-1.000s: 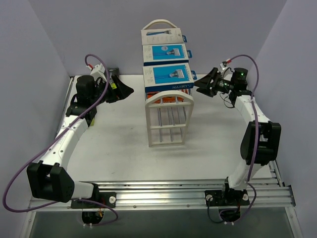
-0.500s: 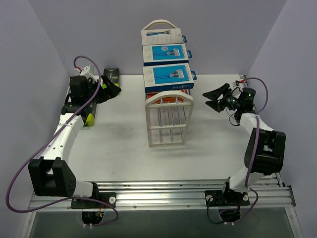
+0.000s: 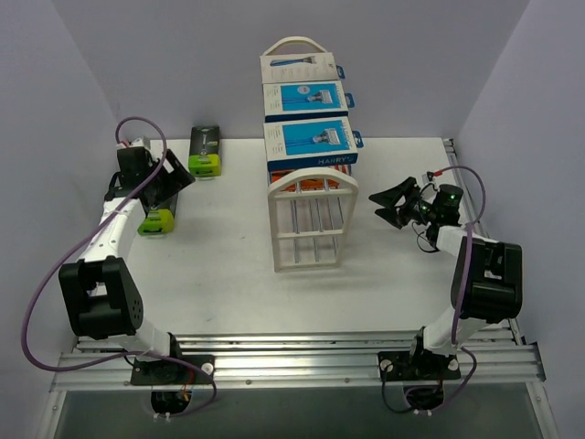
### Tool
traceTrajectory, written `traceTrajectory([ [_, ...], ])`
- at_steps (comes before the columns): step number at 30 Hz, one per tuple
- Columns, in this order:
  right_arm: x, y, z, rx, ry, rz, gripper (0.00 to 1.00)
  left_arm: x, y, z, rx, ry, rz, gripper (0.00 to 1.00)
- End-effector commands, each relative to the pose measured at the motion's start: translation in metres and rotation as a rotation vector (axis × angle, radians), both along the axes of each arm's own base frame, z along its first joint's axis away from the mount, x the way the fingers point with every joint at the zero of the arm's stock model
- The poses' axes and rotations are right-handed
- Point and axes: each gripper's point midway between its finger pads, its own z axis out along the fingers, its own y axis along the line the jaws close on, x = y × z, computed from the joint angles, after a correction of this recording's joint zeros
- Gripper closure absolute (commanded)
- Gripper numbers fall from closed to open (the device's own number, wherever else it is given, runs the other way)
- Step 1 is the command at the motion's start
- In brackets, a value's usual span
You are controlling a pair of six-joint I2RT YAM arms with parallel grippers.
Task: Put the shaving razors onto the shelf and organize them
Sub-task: Grab a shaving razor with the left arm
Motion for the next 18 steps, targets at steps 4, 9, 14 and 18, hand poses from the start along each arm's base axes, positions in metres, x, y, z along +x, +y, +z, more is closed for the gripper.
traceTrajectory([
  [4,0.004,0.004,0.001,-0.03,-0.075,-0.002,0.34,-0.005,0.027,-0.008,-0.022,0.07,0.17,0.06],
  [9,0.003,0.0,0.002,-0.067,-0.067,-0.027,0.34,-0.017,0.054,-0.036,-0.256,0.114,0.307,0.06],
  [14,0.0,0.003,0.002,-0.062,-0.062,-0.023,0.34,-0.043,0.093,-0.072,-0.408,0.156,0.413,0.06],
  [18,0.0,0.004,-0.001,-0.071,-0.048,-0.023,0.34,-0.054,0.095,-0.086,-0.443,0.195,0.46,0.06],
])
